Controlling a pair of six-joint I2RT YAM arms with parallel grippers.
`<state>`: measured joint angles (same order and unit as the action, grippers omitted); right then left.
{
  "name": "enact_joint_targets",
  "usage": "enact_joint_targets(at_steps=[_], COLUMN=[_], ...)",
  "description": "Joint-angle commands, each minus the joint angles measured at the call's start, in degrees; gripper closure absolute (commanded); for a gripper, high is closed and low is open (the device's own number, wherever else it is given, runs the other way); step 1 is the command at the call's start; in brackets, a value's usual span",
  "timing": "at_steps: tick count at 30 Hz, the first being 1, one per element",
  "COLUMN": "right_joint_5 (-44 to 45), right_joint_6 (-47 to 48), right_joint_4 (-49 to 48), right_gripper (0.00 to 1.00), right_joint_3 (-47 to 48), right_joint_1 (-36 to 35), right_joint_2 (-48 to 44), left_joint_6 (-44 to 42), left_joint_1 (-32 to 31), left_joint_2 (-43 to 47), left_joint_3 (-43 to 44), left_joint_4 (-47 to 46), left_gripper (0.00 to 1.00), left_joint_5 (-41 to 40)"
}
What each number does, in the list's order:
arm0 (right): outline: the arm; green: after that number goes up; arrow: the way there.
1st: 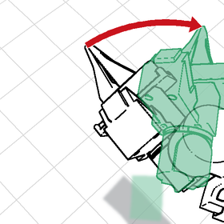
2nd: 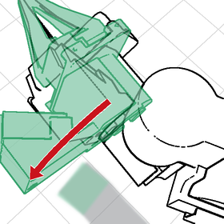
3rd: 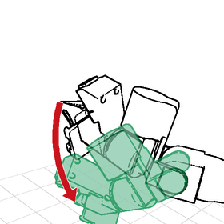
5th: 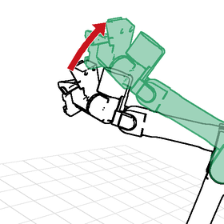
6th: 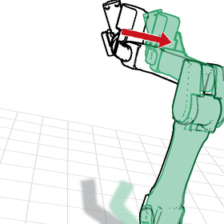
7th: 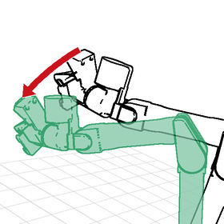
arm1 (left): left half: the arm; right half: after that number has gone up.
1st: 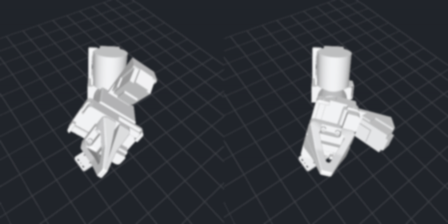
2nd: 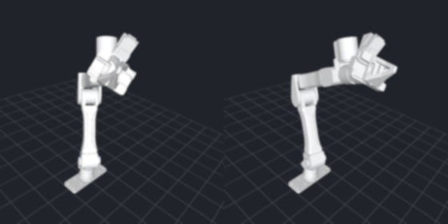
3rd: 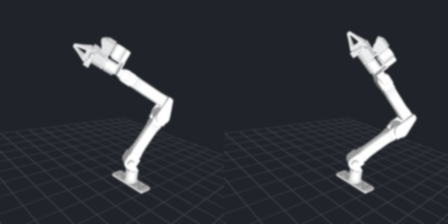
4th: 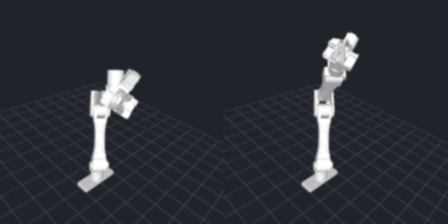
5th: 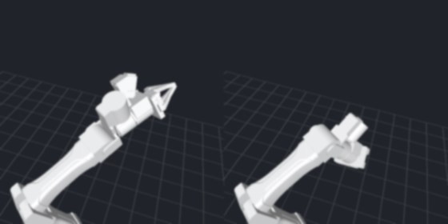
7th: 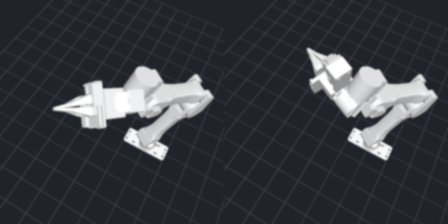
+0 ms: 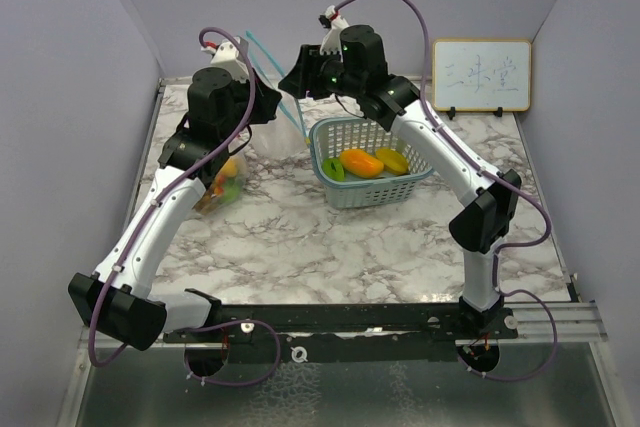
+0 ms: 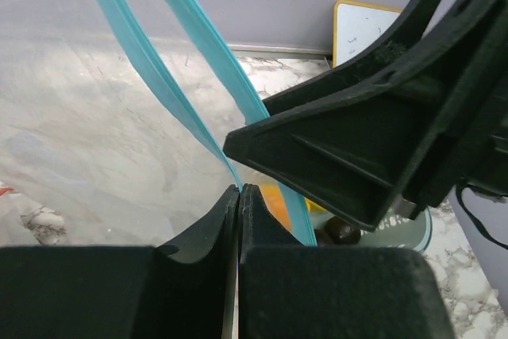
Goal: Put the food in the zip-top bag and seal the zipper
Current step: Open the zipper of the food storage bag.
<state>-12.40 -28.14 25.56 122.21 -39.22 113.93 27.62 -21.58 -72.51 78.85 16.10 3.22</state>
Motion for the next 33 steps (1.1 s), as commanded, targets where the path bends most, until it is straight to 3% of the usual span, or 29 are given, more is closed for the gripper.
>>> enact_joint_targets(at_steps=[1, 5, 8, 13, 15, 17, 21, 27, 30, 33], right_joint_5=[4.21, 7.31, 15.81, 40.23, 44.85, 42.86, 35.03, 8.19, 1.17, -1.02], right_joint_6=[1.99, 4.17, 6.15, 10.82, 11.67, 11.13, 10.33, 15.15, 16.82, 17.48], right_joint_4=[2.58, 4.75, 9.09, 17.08, 18.36, 18.48, 15.89, 6.40, 7.27, 6.90], right_gripper=[0.56, 0.63, 0.69, 0.72, 0.72, 0.72, 0.73, 0.66, 0.54, 0.31], right_joint_3=[2.04, 2.95, 3.26, -0.83, -4.44, -7.29, -9.53, -12.00, -10.43, -11.94], right_joint_1=[-1.00, -1.75, -2.00, -1.81, -0.62, 0.69, 0.95, 0.94, 0.89, 0.91], right_joint_2=[1.27, 1.68, 1.46, 0.44, -0.55, -1.91, -4.14, -6.72, -6.28, -8.28], left_joint_6=[1.63, 1.88, -2.60, -15.71, -20.31, -22.95, -25.88, -21.30, -17.25, -13.82], left_joint_1=[-0.04, 0.03, 0.00, 0.03, 0.05, -0.02, 0.05, 0.00, 0.04, -0.01], left_joint_2=[2.04, 1.68, 1.31, 0.22, -0.45, 0.21, 1.94, 2.65, 1.90, 1.44], left_joint_3=[-0.70, -0.64, 2.83, 14.51, 18.00, 18.08, 16.43, 10.76, 5.90, 1.02], left_joint_4=[-3.35, -3.42, 2.08, 21.79, 28.15, 30.26, 30.02, 26.25, 23.54, 19.22], left_gripper=[1.00, 1.00, 1.00, 1.00, 1.00, 1.00, 1.00, 1.00, 1.00, 1.00], left_joint_5=[3.02, 3.50, -0.50, -21.87, -31.68, -38.75, -42.20, -29.74, -24.22, -20.27])
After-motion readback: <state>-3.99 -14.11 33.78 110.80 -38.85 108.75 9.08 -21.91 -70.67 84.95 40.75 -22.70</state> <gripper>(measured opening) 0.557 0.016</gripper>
